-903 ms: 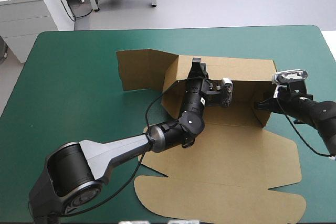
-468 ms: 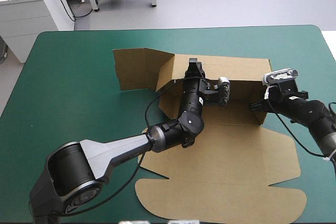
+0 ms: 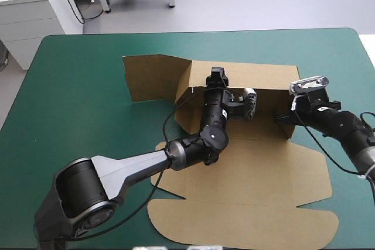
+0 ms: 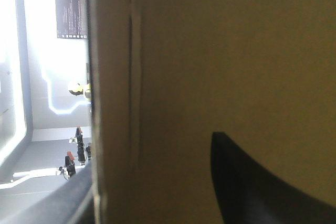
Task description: Fold the box
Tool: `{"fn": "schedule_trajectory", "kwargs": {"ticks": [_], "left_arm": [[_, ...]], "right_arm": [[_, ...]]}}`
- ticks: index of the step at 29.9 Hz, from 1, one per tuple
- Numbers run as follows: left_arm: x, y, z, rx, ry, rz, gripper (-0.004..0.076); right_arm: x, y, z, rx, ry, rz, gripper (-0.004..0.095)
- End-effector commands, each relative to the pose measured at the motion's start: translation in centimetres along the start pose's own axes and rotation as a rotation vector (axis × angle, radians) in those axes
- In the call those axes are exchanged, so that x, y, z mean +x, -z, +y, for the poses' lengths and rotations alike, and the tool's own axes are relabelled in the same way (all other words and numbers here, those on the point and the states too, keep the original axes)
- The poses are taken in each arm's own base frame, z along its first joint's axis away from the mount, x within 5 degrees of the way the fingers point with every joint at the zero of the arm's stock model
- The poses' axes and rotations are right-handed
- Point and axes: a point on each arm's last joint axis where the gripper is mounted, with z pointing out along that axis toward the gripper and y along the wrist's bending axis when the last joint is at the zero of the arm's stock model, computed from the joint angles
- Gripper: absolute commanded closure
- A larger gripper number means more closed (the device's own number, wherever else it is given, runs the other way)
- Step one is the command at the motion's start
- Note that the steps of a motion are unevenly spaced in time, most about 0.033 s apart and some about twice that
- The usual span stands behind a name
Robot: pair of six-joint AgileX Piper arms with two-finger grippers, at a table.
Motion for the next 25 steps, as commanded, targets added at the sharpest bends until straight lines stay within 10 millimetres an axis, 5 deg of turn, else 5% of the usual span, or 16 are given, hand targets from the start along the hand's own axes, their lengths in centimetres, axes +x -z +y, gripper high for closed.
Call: {"fn": "schedule_trajectory", "kwargs": {"ticks": [1,11,16,22,25], "left_arm": [[-0.6,1.9,4.1,-0.1,0.064,-0.022,0.0374],[-2.5,6.6,8.9,-0.191,0.164,-0.125,0.0374],[-2.1,9.9,11.7,-0.247,0.223,-0.144,0.0393],[0.7,14.5,17.1,-0.327,0.355,-0.213,0.0719],[3.8,15.8,19.7,-0.338,0.461,-0.196,0.0723]], "right_arm": [[-1.0,0.7,0.9,-0.058,0.027,0.034,0.0906],[-5.6,0.0,-0.1,-0.027,-0.044,0.142,0.0905],[-8.0,1.1,-0.1,-0.023,-0.089,0.119,0.0905],[-10.1,3.1,-0.1,-0.03,-0.142,0.157,0.0906],[-10.4,3.5,0.0,-0.043,-0.161,0.168,0.0906]]}}
